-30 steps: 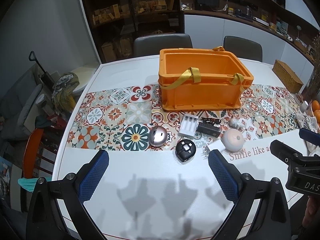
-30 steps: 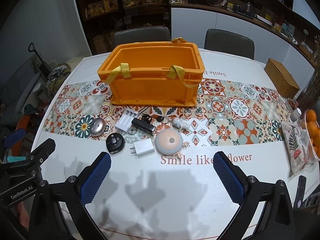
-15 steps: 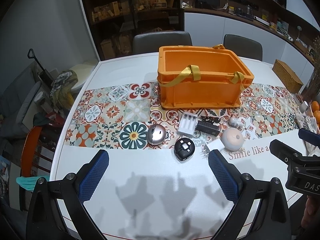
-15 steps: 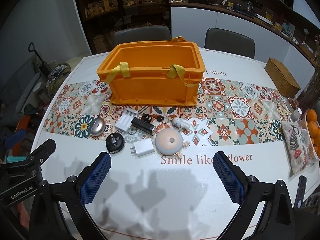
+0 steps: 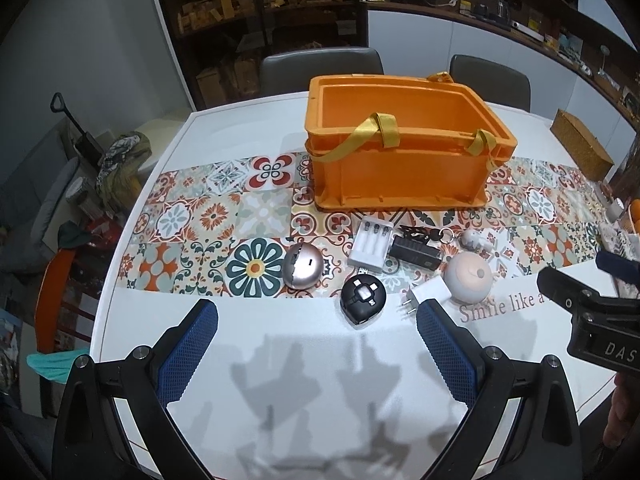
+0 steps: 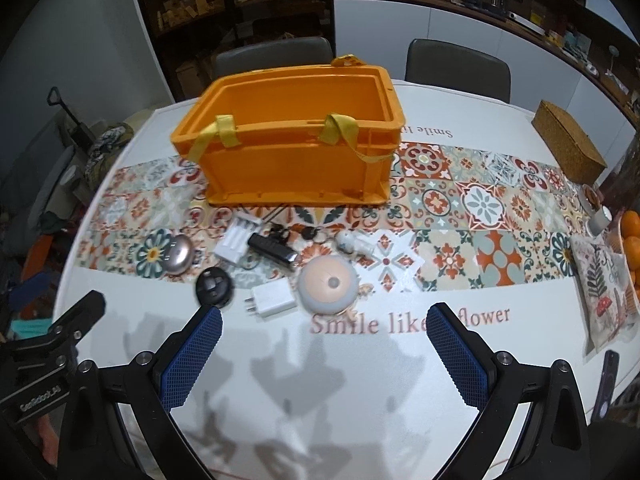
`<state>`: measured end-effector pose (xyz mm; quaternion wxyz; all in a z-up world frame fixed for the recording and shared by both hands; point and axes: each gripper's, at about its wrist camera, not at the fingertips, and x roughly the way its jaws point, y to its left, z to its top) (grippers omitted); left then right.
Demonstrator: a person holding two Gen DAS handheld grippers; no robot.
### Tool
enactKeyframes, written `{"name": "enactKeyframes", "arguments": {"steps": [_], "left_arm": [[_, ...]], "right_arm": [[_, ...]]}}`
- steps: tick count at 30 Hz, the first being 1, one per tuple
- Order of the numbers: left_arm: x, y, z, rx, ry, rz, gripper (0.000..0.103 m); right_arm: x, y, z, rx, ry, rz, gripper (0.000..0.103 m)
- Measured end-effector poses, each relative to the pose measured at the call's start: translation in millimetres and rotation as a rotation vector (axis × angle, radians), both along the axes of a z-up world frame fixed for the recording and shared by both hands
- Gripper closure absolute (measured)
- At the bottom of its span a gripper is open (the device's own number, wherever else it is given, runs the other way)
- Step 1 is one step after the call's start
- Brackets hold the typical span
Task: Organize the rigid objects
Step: 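Reach the left tool to the black round speaker while the right tool reaches the peach speaker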
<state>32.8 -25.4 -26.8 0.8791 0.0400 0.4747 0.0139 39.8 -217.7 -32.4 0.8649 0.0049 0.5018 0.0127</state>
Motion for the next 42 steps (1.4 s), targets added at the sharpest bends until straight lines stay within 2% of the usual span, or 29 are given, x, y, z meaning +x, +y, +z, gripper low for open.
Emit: {"name": "enactKeyframes", "arguments": {"steps": [6,19,30,42], "left_arm": [[15,-5,-14,0.003,0.031,0.002,0.001],[43,-6,-51,-0.015,0.125,0.019,0.001],[65,-6,-78,-0.017,0.164,0.003,0.001],[79,-7,-100,-0.044,0.21,0.0,0.001]], "right_arm": [[19,-7,-14,-0.013,0.023,0.013,0.0],[48,-5,-59,0.036,0.091,0.028,0.0],[67,-11,-97,0.093,0.147,-0.048,0.001],[85,-16,-132,0.134,0.234,-0.123,0.007]]}}
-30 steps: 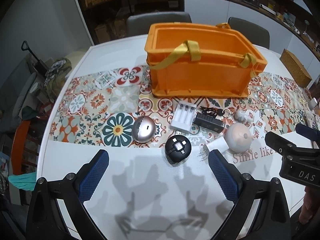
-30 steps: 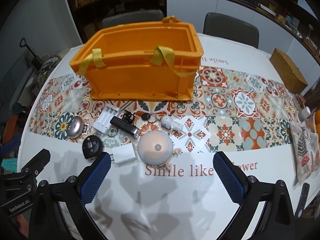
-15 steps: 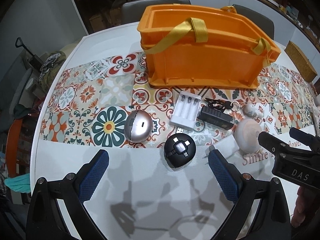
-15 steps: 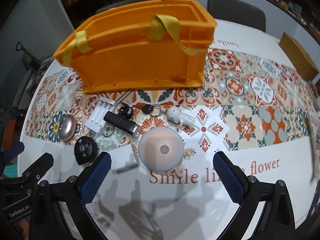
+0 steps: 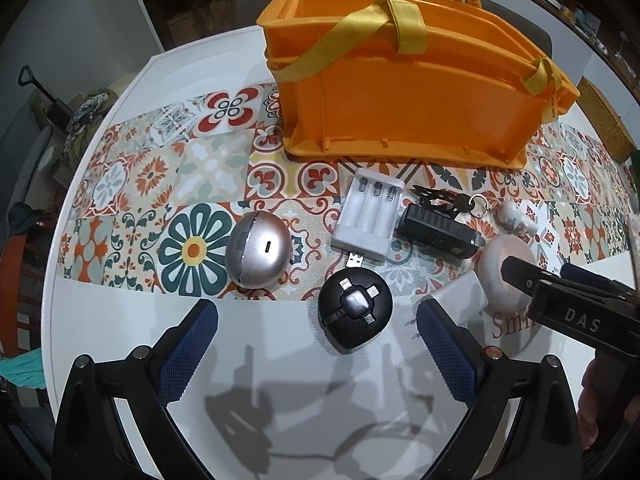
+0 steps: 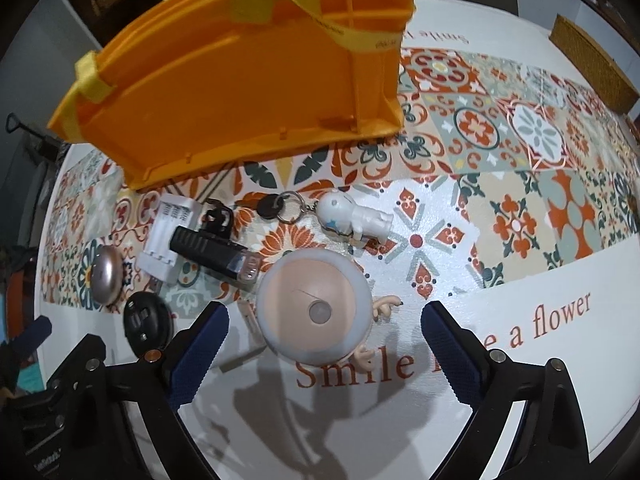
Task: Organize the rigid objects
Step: 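Reach the left tool to the black round speaker while the right tool reaches the peach speaker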
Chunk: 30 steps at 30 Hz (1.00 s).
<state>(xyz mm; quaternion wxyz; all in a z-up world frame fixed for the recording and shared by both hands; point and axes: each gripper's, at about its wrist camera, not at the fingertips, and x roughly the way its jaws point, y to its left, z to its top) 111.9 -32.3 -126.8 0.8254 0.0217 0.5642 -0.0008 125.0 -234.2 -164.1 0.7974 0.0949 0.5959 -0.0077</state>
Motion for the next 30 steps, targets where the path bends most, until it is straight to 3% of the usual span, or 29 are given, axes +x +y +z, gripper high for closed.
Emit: {"name": "enactKeyframes", "arguments": {"steps": [13,20,30], "left_arm": [[8,2,-11,-0.006,0.032,0.016,0.001],[10,2,-17,-0.005,0.043,0.019,0.001],[12,1,-24,-0.037,0.072,0.023,0.002]], "right_arm": [[15,-1,-31,0.034,0.09,-0.041,0.012],[25,8,-42,0.026,0.096,-0.021,0.017],[28,15,-48,0.017,0.093,0.002,0.018]]}}
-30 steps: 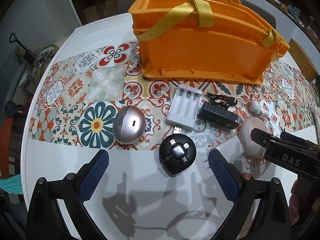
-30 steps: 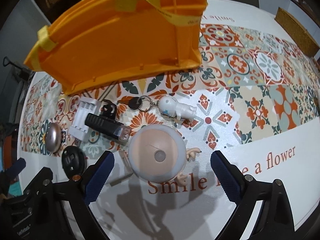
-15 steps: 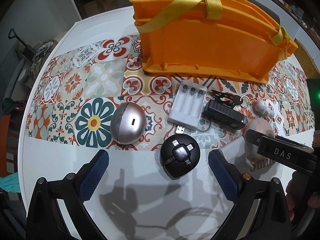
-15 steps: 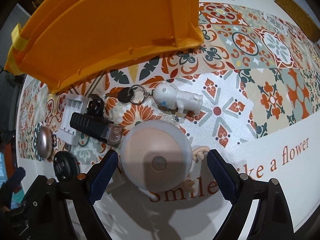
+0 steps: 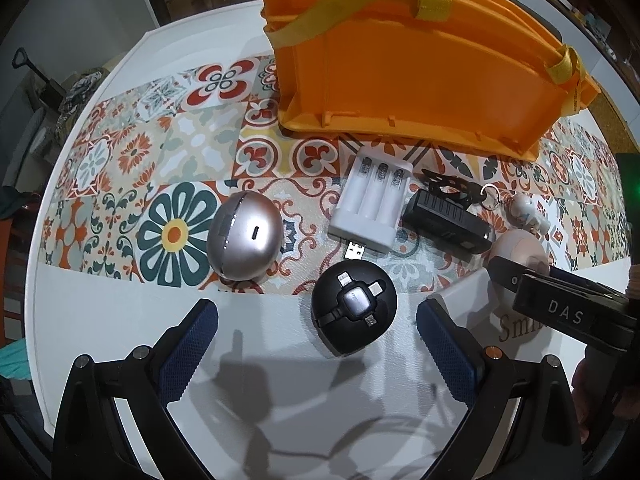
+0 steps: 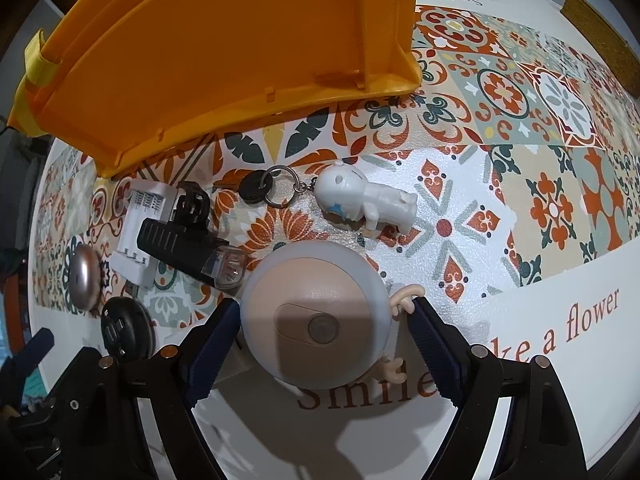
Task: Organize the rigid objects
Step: 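Reach the left tool to the black round speaker while the right tool reaches the peach speaker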
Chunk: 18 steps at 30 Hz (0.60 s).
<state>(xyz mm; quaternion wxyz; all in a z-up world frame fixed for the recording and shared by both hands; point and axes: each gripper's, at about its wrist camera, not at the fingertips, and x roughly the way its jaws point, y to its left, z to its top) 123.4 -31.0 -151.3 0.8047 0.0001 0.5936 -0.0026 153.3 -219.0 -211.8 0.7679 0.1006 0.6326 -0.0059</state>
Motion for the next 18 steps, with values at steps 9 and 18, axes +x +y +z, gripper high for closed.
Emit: {"name": "enactKeyframes", "arguments": {"steps": [9,18], "left_arm": [[6,-3,-14,-0.003,0.026,0.003,0.003],[15,-6,-29,-0.008,0.049,0.001,0.016]], "right_arm": [[-8,-15,7,0.022,0.009,-0.009,0.018],[-15,-25,20,0.014,-0.004,0.009,0.018]]}}
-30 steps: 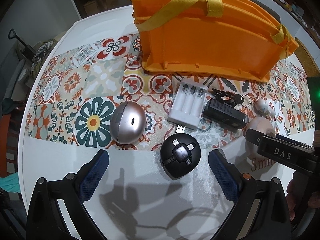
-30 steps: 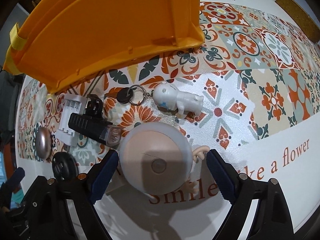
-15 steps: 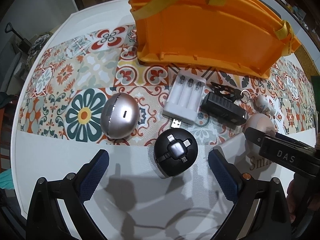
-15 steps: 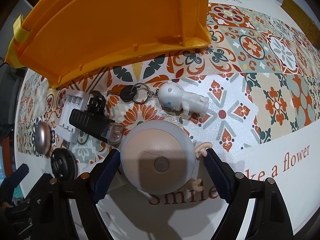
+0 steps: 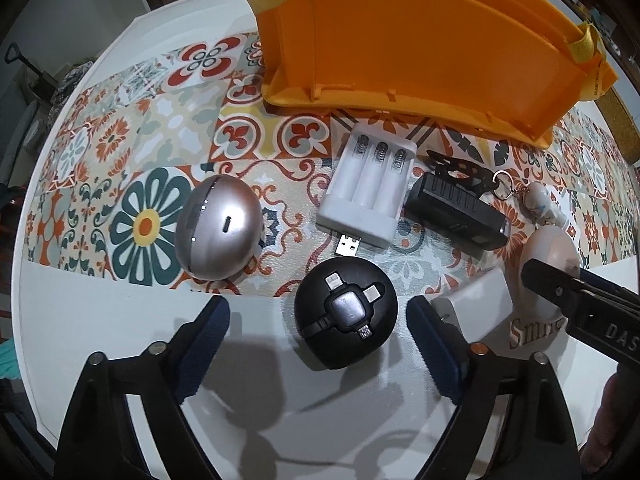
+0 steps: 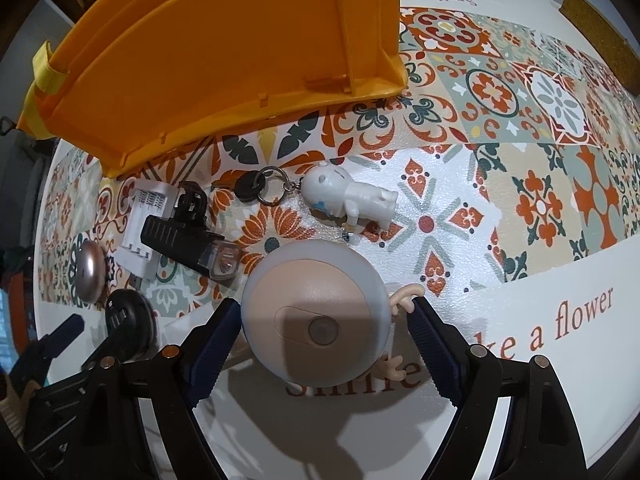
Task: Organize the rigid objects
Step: 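Reach the left tool to the black round speaker while the right tool reaches the peach speaker, then close the left tool on the black speaker while the right tool grips the peach speaker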
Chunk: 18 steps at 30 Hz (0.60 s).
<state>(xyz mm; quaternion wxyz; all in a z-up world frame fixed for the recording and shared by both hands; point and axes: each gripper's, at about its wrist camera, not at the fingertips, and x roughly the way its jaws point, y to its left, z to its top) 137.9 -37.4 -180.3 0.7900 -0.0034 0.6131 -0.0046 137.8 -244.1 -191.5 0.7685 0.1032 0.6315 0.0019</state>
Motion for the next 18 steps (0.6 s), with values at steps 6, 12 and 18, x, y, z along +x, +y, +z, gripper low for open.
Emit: {"name": "enactKeyframes", "arguments": {"steps": [6,12,18], "left_arm": [[5,-3,-9,-0.011,0.018,-0.008,0.028],[7,-5,-15,-0.049,0.023,-0.015,0.039],[7,-9,-19,-0.063,0.002,-0.035,0.048]], "right_arm": [[1,-6,6,-0.014,-0.002,0.006,0.018],[-2,-6,9,-0.021,-0.003,0.017,0.018],[-9,4,12,-0.031,-0.011,0.028,0.018]]}}
